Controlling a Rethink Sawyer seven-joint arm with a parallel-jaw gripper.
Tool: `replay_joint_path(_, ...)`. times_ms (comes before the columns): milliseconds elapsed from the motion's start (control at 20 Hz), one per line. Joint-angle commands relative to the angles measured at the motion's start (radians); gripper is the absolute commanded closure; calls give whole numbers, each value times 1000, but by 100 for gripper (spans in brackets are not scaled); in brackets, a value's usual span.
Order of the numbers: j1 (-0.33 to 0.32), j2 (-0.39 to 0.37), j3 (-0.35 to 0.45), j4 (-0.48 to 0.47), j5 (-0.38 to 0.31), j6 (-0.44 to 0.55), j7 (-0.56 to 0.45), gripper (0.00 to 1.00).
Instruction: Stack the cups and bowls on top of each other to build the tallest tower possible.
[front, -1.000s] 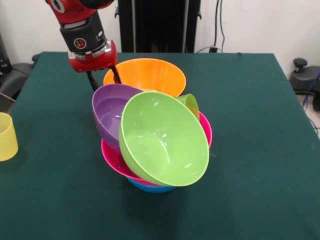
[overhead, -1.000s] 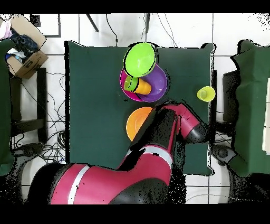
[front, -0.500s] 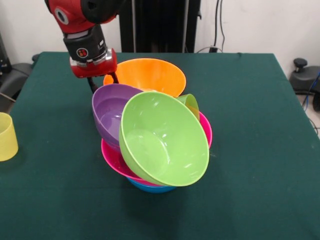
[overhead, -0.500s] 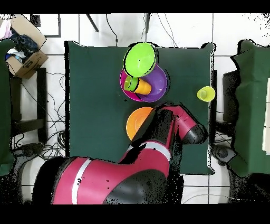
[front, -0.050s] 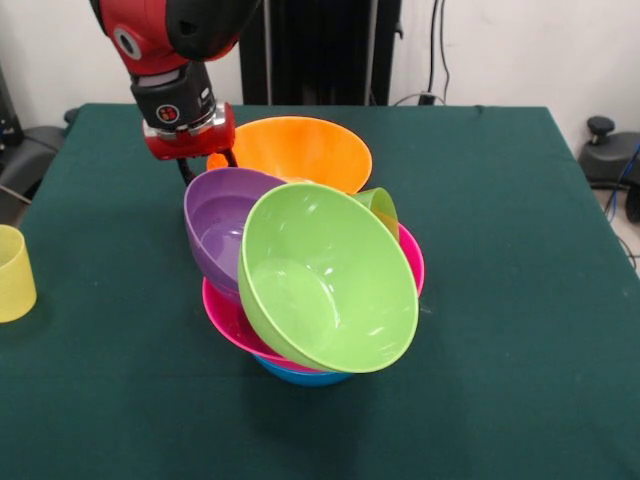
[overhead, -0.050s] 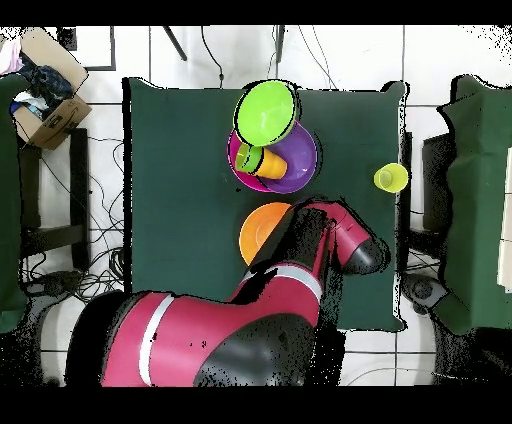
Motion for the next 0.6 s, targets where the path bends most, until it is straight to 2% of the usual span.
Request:
replay_joint_path(50, -15, 46, 174, 25, -24, 85, -208, 0)
replay_joint_path(600, -18, 57, 198, 27, 0, 104, -208, 0)
